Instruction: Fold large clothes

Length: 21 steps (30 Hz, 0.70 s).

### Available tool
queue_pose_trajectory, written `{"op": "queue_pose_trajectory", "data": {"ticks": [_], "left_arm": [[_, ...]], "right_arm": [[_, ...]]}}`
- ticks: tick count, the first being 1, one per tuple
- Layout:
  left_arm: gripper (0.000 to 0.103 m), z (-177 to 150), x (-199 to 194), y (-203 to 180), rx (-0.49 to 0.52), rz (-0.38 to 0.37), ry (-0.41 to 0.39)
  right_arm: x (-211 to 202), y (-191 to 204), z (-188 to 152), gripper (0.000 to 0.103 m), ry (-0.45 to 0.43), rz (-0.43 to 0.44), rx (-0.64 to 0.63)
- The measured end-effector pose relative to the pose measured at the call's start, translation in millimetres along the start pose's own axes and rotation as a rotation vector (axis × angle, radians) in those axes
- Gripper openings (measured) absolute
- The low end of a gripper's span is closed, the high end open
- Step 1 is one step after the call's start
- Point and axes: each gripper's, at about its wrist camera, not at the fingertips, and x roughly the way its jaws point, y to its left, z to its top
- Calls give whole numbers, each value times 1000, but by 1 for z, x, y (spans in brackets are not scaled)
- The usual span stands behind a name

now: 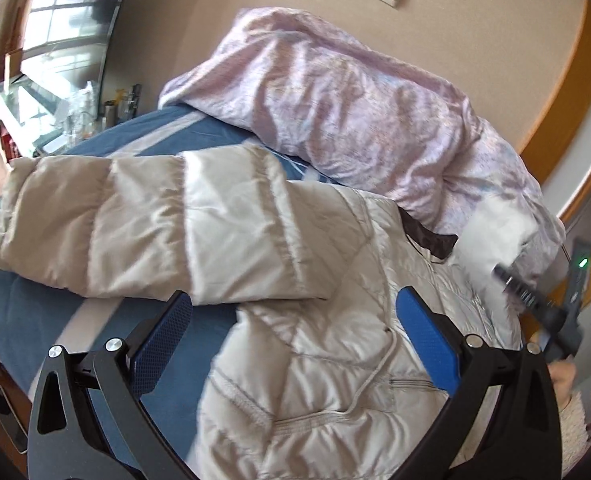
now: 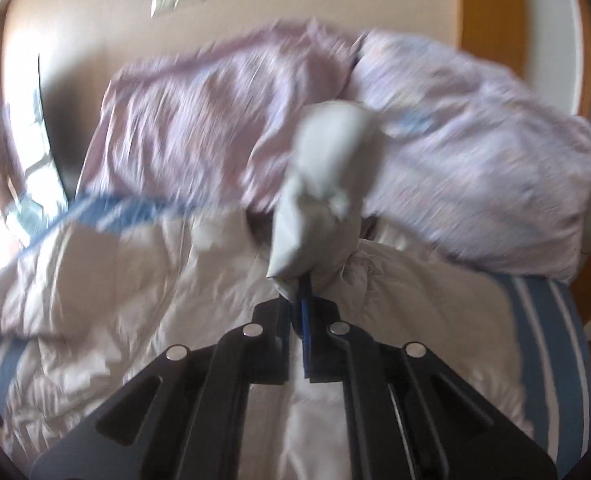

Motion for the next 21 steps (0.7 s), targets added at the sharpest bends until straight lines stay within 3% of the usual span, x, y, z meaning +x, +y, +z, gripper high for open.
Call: {"op": "queue_pose_trajectory", "data": {"ticks": [4, 6, 7, 10, 13, 16, 17, 19, 21], "left_arm": [[102, 6, -10, 33, -39, 59, -28], [102, 7, -15, 50, -75, 79, -42], [102, 8, -17, 59, -99, 86, -50], [102, 8, -23, 83, -177, 93, -73], [102, 4, -25, 100, -245, 94, -79], [102, -1, -25, 116, -312, 86, -62], [102, -2, -25, 121, -333, 80, -58], [96, -5, -23, 135, -411, 63, -40], [93, -7, -22, 150, -493, 47, -34]], "right_arm": [[14, 25, -20, 29, 121, 63, -96], [4, 26, -18, 46, 82, 116, -69], [2, 25, -14, 49, 61, 132, -45], [2, 20, 4, 48, 21, 127, 47], [28, 24, 16, 48, 67, 42, 93], [83, 37, 9, 48, 284, -20, 21], [90, 42, 3, 48, 297, -52, -2], [82, 41, 3, 48, 278, -41, 27], [67, 28, 6, 49, 286, 36, 130]]}}
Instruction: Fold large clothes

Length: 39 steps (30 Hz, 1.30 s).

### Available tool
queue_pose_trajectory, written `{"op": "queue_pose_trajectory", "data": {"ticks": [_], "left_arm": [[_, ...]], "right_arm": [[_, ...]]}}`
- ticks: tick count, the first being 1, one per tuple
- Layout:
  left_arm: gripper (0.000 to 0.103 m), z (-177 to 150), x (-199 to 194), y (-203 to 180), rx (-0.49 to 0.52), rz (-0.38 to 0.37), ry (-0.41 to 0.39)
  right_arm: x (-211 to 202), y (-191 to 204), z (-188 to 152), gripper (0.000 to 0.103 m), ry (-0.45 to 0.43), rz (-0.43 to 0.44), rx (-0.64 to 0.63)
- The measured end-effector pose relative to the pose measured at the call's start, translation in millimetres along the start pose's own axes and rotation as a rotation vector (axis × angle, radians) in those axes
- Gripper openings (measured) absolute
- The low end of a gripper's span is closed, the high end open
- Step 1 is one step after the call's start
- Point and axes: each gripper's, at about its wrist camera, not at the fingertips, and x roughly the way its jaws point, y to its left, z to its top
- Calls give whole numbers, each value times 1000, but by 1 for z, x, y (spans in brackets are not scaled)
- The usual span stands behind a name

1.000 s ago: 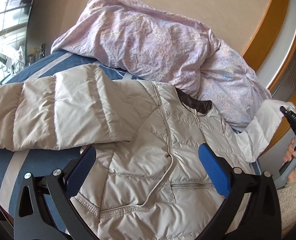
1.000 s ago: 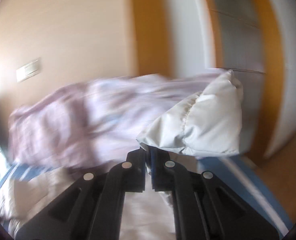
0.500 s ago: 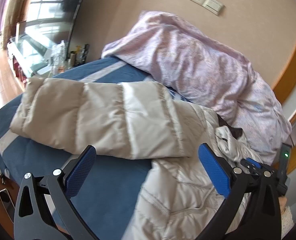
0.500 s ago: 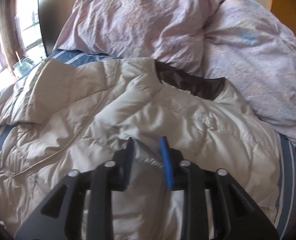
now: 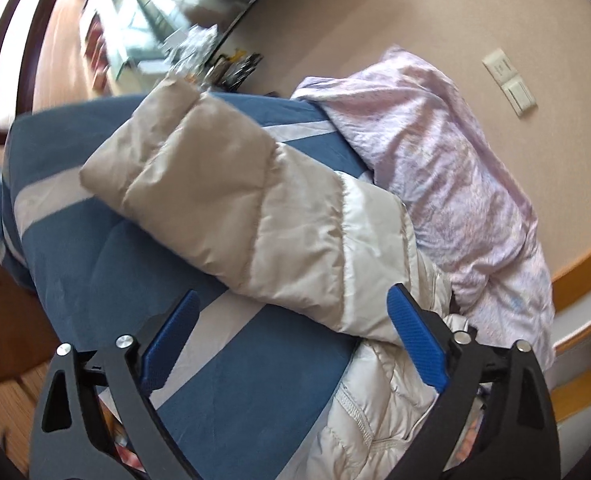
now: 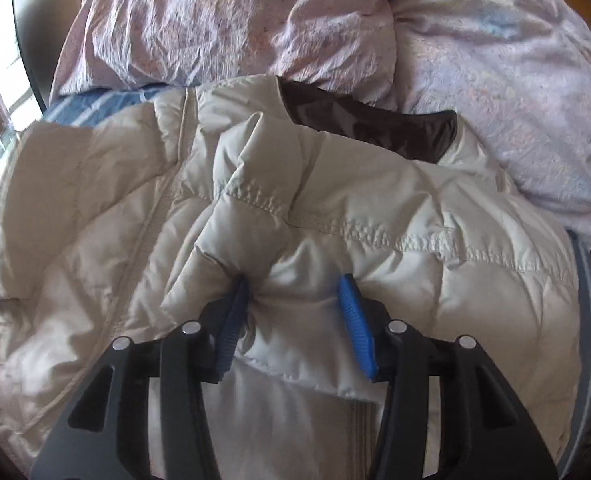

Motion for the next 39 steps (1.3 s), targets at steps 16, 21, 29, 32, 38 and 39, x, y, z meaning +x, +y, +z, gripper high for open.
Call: {"op": "queue_pose_trajectory", "data": {"ticks": [16, 21, 29, 32, 38, 39], "left_arm": [[55, 31, 22, 67, -366, 27, -50], [28, 38, 24, 76, -413, 53, -72], [6, 68, 6, 18, -233, 56, -149], [6, 78, -9, -36, -122, 3, -195], [6, 57, -21, -161, 136, -183, -194], [6, 45, -18, -189, 193, -232, -169]], "right_arm": [[-85, -56, -24, 63, -87, 170, 156], [-97, -74, -34, 63, -98, 155, 159], [-122, -112, -51, 63, -165, 116, 196], [-133, -128, -56, 66, -197, 97, 219], [-148, -159, -68, 67, -235, 73, 271], [-151, -164, -71, 67, -242, 70, 282]]}}
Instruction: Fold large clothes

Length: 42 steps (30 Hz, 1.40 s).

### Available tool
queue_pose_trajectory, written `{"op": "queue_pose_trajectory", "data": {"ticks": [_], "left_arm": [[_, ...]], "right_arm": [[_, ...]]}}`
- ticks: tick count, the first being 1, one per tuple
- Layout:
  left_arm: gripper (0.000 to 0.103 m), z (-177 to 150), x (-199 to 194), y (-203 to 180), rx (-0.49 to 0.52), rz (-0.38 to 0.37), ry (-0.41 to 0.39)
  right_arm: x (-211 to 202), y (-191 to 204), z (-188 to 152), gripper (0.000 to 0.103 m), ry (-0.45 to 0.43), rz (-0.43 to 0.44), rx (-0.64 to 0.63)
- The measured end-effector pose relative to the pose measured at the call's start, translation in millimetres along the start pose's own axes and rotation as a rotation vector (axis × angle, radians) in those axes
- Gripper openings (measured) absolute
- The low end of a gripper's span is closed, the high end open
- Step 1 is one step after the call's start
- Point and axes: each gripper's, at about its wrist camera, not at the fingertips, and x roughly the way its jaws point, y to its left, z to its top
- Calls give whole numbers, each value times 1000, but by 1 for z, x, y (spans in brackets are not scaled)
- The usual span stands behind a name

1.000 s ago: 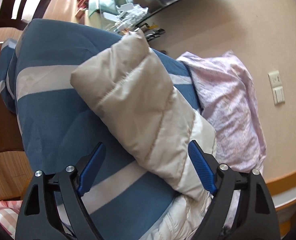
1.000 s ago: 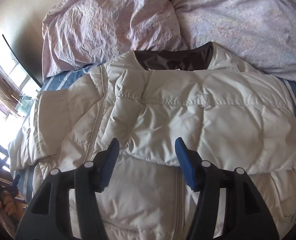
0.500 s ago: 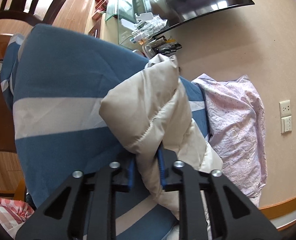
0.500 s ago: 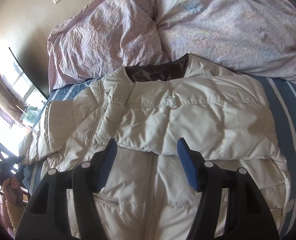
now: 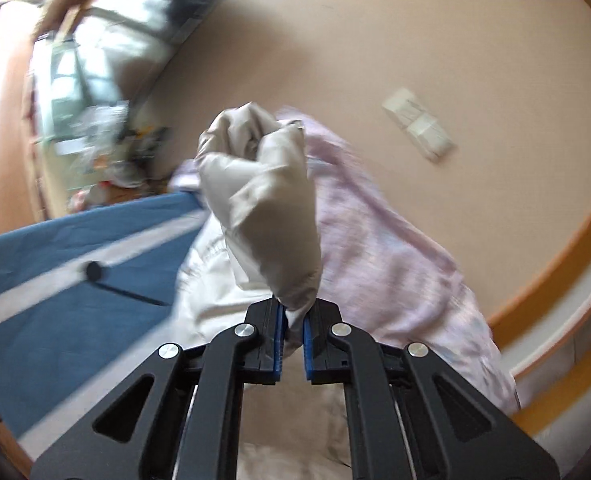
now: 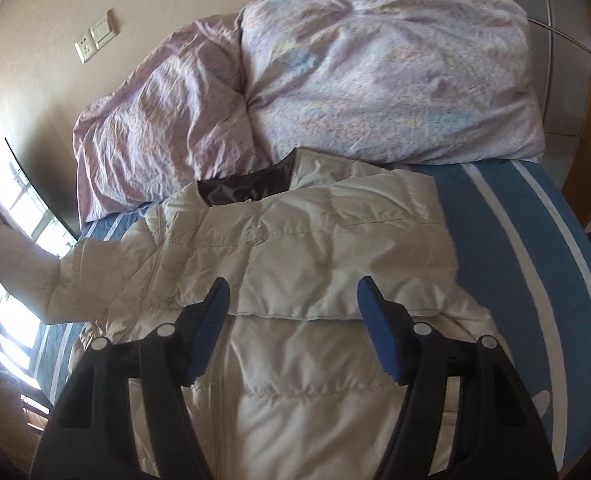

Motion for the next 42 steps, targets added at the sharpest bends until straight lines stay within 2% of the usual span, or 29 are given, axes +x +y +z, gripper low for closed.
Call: {"op": "queue_pose_trajectory", "data": {"ticks": [2, 6, 11, 15, 18, 20, 22, 23, 24, 25, 27, 29, 31, 33, 36, 39, 40, 42], "left_arm": [[6, -16, 12, -35, 58, -76, 47], [6, -69, 45, -103, 172, -225, 189], [6, -146, 78, -150, 285, -327, 367], [6, -205, 107, -167, 351, -309, 527], [7, -238, 128, -168, 420, -248, 603], [11, -252, 137, -169, 483, -230, 642], [25, -261, 141, -171, 507, -239, 693], [50, -263, 139, -170, 502, -264, 721], [70, -262, 134, -168, 485, -296, 737], [83, -258, 127, -165, 468, -326, 730], [95, -246, 101, -162, 467, -393, 696], [96, -230, 86, -159, 479, -410, 660], [97, -211, 72, -145, 488, -390, 622], [97, -193, 65, -127, 510, -335, 574], [97, -170, 45, -85, 596, -161, 455], [97, -158, 34, -53, 651, -28, 392], [97, -154, 30, -39, 662, 22, 375], [97, -149, 25, -19, 669, 76, 357]], "right_arm": [[-5, -10, -1, 67, -9, -9, 18], [-11, -32, -1, 67, -18, -36, 51], [-13, -53, -2, 67, -20, -62, 86], [-7, -66, -3, 67, -18, -71, 110], [-2, -74, -2, 67, -14, -67, 136], [3, -76, -1, 67, -6, -57, 147], [9, -73, 2, 67, 10, -24, 148], [11, -70, 2, 67, 17, -7, 148], [15, -66, 4, 67, 28, 19, 149], [18, -63, 5, 67, 37, 39, 150], [27, -55, 7, 67, 63, 100, 155], [37, -49, 9, 66, 102, 156, 167], [52, -41, 9, 59, 159, 203, 185], [67, -34, 8, 55, 209, 222, 191], [91, -21, 2, 51, 284, 229, 184], [109, -11, -4, 48, 337, 229, 194], [112, -9, -5, 38, 345, 240, 192], [110, 3, -4, 17, 331, 256, 161]]}}
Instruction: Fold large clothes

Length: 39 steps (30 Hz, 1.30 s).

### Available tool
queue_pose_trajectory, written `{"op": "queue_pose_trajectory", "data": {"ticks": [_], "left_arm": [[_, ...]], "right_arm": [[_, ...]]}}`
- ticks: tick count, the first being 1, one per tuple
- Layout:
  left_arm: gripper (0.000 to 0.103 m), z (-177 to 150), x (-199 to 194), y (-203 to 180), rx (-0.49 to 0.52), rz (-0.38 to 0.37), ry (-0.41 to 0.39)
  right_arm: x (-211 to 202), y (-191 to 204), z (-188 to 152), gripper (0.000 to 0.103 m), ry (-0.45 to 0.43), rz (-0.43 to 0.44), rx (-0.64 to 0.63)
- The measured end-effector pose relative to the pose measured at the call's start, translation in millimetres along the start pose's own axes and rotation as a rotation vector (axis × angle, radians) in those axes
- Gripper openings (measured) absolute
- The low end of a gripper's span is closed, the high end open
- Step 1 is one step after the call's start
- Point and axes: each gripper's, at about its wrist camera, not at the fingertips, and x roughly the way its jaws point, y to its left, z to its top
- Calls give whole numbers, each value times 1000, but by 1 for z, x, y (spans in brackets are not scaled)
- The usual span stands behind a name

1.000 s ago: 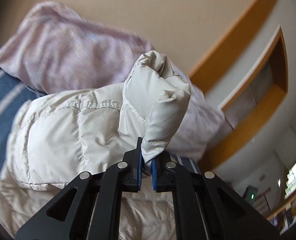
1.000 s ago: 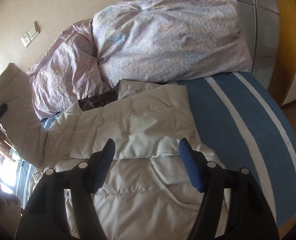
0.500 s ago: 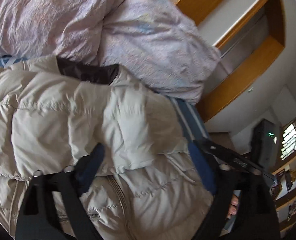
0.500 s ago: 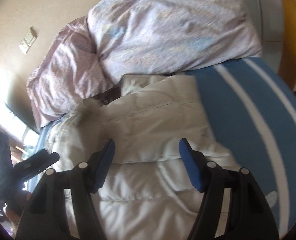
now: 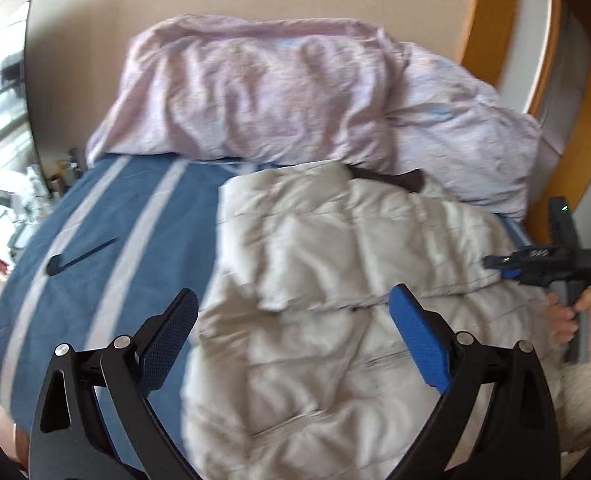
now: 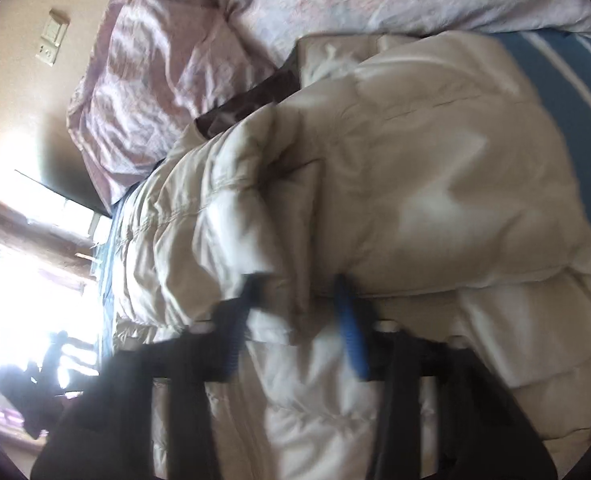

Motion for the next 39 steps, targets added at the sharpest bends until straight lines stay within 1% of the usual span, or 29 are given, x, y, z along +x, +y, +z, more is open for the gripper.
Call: {"op": "queue_pose_trajectory", "data": {"ticks": [1, 3, 5, 6, 7, 8, 9, 11, 12, 13, 15, 16, 17, 18, 19, 20, 22, 24, 26, 28, 29, 32, 34, 36, 39], "left_arm": [[97, -3, -2, 8, -5, 20, 1], [97, -13, -4, 23, -17, 41, -1], [97, -22, -3, 32, -34, 52, -2], [97, -25, -2, 36, -41, 52, 7], [97, -28, -2, 40, -46, 46, 20], [97, -31, 1, 44, -53, 37, 34], [97, -34, 2, 47, -61, 28, 45], [97, -40, 5, 53, -69, 19, 67], [97, -43, 7, 57, -77, 12, 82], [97, -47, 7, 59, -84, 6, 92], [97, -54, 7, 66, -113, -22, 114], [97, -57, 7, 70, -132, -46, 126], [97, -61, 6, 72, -141, -59, 132], [97, -65, 4, 74, -147, -72, 137], [97, -68, 3, 76, -150, -81, 140], [97, -71, 2, 76, -152, -90, 143], [97, -77, 0, 78, -163, -126, 163], [97, -85, 0, 81, -191, -168, 196], [97, -91, 0, 83, -217, -195, 215], [95, -99, 1, 87, -248, -224, 238], [94, -102, 1, 88, -263, -234, 247], [92, -110, 2, 91, -310, -274, 272], [91, -115, 1, 91, -337, -307, 278], [90, -117, 0, 87, -341, -325, 284], [86, -120, -2, 82, -354, -356, 299]], "right_arm": [[-2, 6, 1, 13, -19, -14, -22], [-12, 14, 2, 9, -88, -37, -49], [-22, 17, 6, 8, -163, -50, -48], [-23, 16, 8, 8, -185, -69, -45], [-21, 14, 9, 8, -189, -95, -46], [-12, 12, 9, 8, -172, -150, -48], [2, 8, 9, 8, -133, -208, -50], [17, 2, 5, 9, -104, -251, -65], [17, 4, 4, 11, -107, -263, -79], [12, 6, 3, 15, -110, -270, -86], [-2, 6, 2, 24, -116, -254, -82], [-13, 5, -1, 37, -124, -233, -86], [-25, 4, -6, 48, -137, -217, -88], [-41, -2, -12, 66, -157, -198, -87], [-52, -7, -15, 70, -165, -186, -87], [-67, -17, -23, 70, -170, -170, -83], [-86, -35, -29, 75, -163, -155, -53], [-109, -65, -42, 77, -151, -144, 12], [-131, -95, -56, 77, -156, -147, 87], [-146, -125, -70, 77, -148, -143, 156], [-151, -143, -79, 77, -129, -137, 199], [-150, -178, -105, 77, -53, -99, 286], [-144, -189, -116, 77, -21, -72, 300], [-141, -197, -127, 77, -1, -30, 315], [-130, -198, -134, 77, 27, 17, 290]]}}
